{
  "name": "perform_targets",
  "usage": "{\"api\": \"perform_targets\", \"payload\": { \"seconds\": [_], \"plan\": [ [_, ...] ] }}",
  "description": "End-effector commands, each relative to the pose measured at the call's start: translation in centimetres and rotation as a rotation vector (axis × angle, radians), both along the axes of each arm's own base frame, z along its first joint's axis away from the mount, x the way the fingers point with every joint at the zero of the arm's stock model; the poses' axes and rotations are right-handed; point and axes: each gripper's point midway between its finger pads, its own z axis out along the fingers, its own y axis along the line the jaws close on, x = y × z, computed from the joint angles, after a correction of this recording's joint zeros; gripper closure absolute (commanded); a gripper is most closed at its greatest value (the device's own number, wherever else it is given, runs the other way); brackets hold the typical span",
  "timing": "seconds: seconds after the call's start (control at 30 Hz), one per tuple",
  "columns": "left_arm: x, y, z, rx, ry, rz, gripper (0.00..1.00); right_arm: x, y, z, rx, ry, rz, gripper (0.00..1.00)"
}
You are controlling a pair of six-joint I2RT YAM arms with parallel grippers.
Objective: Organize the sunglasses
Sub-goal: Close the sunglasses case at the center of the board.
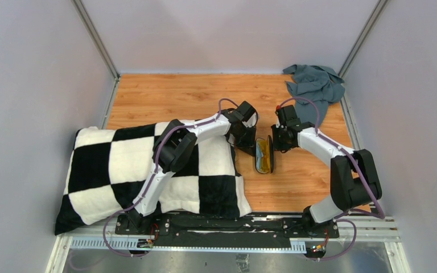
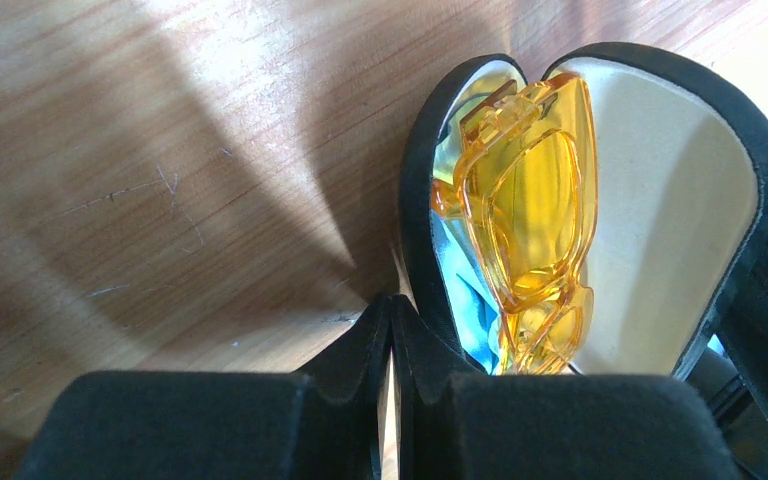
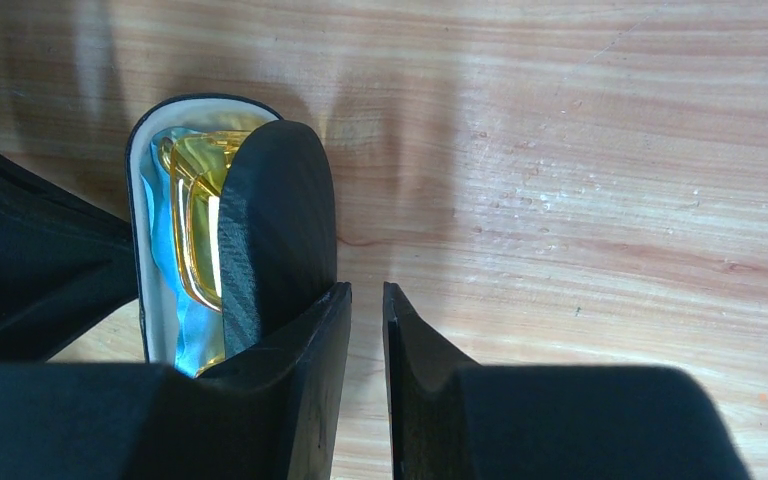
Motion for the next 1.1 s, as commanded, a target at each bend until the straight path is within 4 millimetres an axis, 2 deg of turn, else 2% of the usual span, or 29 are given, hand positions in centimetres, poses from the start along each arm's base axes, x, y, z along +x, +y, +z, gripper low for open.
{"api": "perform_targets", "payload": {
  "seconds": [0.0,0.33,0.6,0.93,1.07],
  "plan": [
    [-1.0,-5.8,4.1,-0.235,-0.028,-0.092,0.91,0.0,5.9,1.2,0.151,0.002,0.113,0.74],
    [-1.0,-6.1,4.4,-0.25,-0.025,-0.096,0.91,0.2,6.2,1.4,0.141,-0.007,0.129,0.74],
    [-1.0,-6.6,5.5,-0.288,-0.042,-0.129,0.91,0.1,6.7,2.0,0.144,-0.023,0.199,0.75],
    [-1.4,-7.0,6.8,-0.327,-0.042,-0.158,0.91,0.0,7.0,2.3,0.063,-0.032,0.26,0.75],
    [-1.5,-6.8,6.6,-0.321,-0.04,-0.158,0.91,0.1,6.6,2.4,0.045,-0.044,0.242,0.75]
  ]
}}
